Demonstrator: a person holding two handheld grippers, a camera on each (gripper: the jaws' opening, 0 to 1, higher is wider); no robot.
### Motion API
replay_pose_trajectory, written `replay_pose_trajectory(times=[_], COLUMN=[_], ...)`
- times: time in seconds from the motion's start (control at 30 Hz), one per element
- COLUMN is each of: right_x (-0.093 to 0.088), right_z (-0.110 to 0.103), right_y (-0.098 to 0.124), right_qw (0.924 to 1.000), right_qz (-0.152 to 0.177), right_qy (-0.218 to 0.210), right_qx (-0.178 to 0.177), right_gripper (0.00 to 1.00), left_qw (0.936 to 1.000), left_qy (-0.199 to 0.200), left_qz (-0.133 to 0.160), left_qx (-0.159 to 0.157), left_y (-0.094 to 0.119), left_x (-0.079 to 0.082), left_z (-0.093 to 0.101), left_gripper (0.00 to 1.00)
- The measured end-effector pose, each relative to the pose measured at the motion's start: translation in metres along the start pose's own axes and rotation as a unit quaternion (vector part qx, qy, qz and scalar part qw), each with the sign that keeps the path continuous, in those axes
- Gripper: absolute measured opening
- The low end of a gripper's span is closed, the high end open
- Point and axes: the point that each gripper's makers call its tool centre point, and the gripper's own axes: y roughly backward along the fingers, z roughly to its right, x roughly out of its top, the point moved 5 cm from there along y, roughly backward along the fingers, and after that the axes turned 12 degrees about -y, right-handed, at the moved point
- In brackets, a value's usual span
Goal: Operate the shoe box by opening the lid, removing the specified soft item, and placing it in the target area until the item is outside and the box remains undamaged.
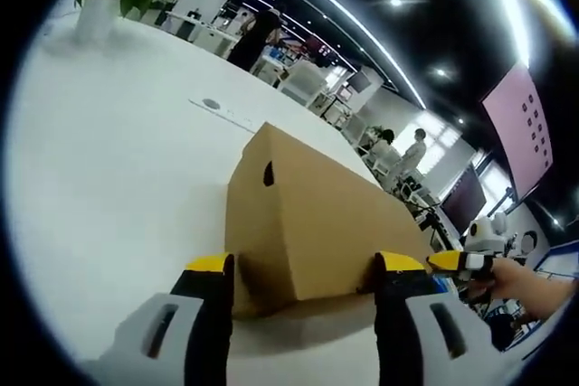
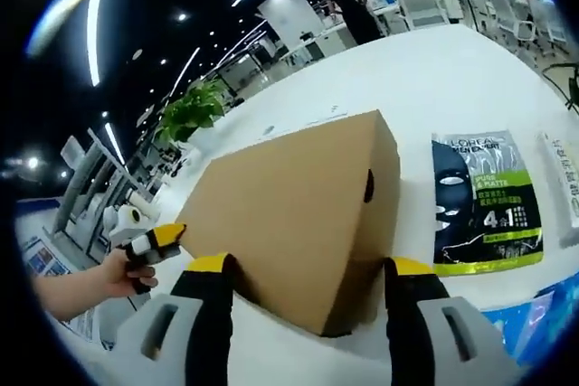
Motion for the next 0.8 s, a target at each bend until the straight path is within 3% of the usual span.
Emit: replay_pose_trajectory(times=[0.07, 0.2, 0.4, 0.53, 0.57, 0.63, 0.7, 0.8], right_x=[-0.003, 0.001, 0.007, 0.011, 0.013, 0.005, -0.002, -0.008], right_z=[0.002, -0.002, -0.003, -0.008, -0.011, -0.012, -0.014, -0.02], right_y=[0.0, 0.0, -0.006, -0.004, -0.001, 0.004, 0.012, 0.024], right_qw=[0.9996, 0.9999, 0.9996, 0.9986, 0.9962, 0.9983, 0.9982, 0.9969], right_qz=[0.0, 0.014, 0.024, 0.028, 0.038, 0.02, 0.018, 0.018], right_qy=[-0.028, 0.009, 0.013, 0.042, 0.076, 0.052, 0.057, 0.077], right_qx=[0.0, 0.0, -0.003, -0.015, -0.02, -0.016, -0.01, -0.001], right_gripper=[0.68, 0.68, 0.68, 0.66, 0.66, 0.66, 0.66, 0.67], left_qw=[1.0, 0.9999, 0.9992, 0.9984, 0.9975, 0.997, 0.9972, 0.9959], left_qy=[0.008, 0.007, -0.024, -0.047, -0.06, -0.06, -0.044, -0.059], left_qz=[-0.002, -0.004, -0.006, -0.006, -0.002, 0.025, 0.049, 0.062], left_qx=[0.002, 0.012, 0.031, 0.032, 0.038, 0.042, 0.035, 0.029], left_y=[0.0, 0.0, -0.004, -0.006, -0.003, 0.003, 0.009, 0.022], left_x=[-0.001, -0.001, 0.008, 0.016, 0.019, 0.029, 0.036, 0.042], left_z=[-0.002, -0.004, -0.007, -0.003, -0.003, -0.001, 0.003, 0.011], left_gripper=[0.65, 0.69, 0.71, 0.65, 0.61, 0.58, 0.64, 0.73])
